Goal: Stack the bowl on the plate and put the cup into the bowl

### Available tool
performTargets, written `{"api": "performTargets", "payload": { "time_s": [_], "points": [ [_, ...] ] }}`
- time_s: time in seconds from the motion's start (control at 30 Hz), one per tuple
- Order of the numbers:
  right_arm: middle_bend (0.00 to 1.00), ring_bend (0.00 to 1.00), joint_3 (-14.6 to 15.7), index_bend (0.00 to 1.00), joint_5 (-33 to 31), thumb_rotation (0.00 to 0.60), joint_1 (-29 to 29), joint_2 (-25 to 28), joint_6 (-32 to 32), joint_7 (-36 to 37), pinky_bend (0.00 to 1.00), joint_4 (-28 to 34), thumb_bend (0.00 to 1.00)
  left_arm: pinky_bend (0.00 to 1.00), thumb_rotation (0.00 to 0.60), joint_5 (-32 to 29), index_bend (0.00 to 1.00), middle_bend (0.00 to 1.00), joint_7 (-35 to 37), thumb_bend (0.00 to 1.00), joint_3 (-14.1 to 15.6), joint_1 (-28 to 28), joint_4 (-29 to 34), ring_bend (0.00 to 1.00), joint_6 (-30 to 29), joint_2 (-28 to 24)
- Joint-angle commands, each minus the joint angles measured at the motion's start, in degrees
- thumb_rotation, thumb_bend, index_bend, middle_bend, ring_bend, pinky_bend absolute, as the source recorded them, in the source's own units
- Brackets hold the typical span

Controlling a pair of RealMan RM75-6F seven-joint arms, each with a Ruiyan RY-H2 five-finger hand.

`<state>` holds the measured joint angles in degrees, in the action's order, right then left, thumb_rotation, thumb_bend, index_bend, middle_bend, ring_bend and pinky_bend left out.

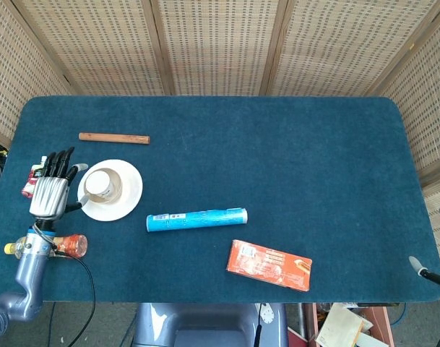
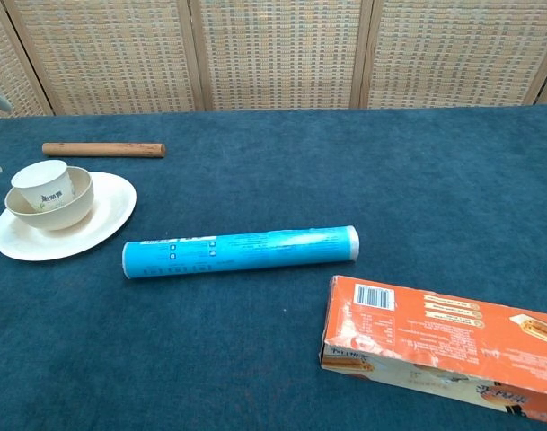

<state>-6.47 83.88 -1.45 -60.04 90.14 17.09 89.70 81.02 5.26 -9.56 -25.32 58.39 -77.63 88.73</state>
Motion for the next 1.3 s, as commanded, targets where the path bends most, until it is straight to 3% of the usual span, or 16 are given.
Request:
{"api": "performTargets", "payload": {
  "time_s": [0.03, 0.23, 0.73, 0.87, 1.0, 1.1, 1.3],
  "points": [
    [0.00, 0.00, 0.1, 0.00, 0.2, 0.600, 0.0, 0.0, 0.1, -0.2, 0.00, 0.1, 0.17, 0.00, 0.600, 0.6, 0.27, 0.00, -0.2, 0.21, -0.4, 1.4, 4.3, 0.00, -2.3, -3.4],
    [0.00, 0.00, 0.1, 0.00, 0.3, 0.600, -0.1, 0.0, 0.2, -0.5, 0.00, 0.4, 0.17, 0.00, 0.600, 0.0, 0.27, 0.00, -1.6, 0.22, -0.7, 1.9, 8.3, 0.00, -2.2, -5.4],
    [0.00, 0.00, 0.1, 0.00, 0.2, 0.600, -0.1, 0.2, 0.2, 0.1, 0.00, 0.3, 0.17, 0.00, 0.600, -0.5, 0.26, 0.00, -7.9, 0.22, 0.7, 1.0, 10.4, 0.00, 1.1, -4.1],
    [0.00, 0.00, 0.1, 0.00, 0.2, 0.600, -0.2, 0.2, 0.2, 0.2, 0.00, 0.2, 0.17, 0.00, 0.600, -0.2, 0.18, 0.00, -9.1, 0.17, 1.5, 1.2, 11.2, 0.00, 1.4, -4.0],
    [0.00, 0.00, 0.2, 0.00, 0.3, 0.600, -0.1, 0.1, 0.2, 0.0, 0.00, 0.1, 0.17, 0.00, 0.600, 0.2, 0.06, 0.00, -9.7, 0.11, 2.4, 2.7, 16.9, 0.00, 0.3, -6.0],
    [0.00, 0.00, 0.2, 0.00, 0.9, 0.600, 0.0, -0.1, 0.6, -1.0, 0.00, 0.2, 0.17, 0.00, 0.600, 3.6, 0.04, 0.00, -12.3, 0.11, 5.6, 6.2, 27.2, 0.00, -4.3, -10.5],
    [0.00, 0.00, 0.4, 0.00, 2.0, 0.600, 0.1, -0.5, 1.4, -2.6, 0.00, 0.3, 0.17, 0.00, 0.600, 7.0, 0.00, 0.00, -18.4, 0.11, 9.8, 10.2, 35.6, 0.00, -8.0, -14.5]
  ]
}}
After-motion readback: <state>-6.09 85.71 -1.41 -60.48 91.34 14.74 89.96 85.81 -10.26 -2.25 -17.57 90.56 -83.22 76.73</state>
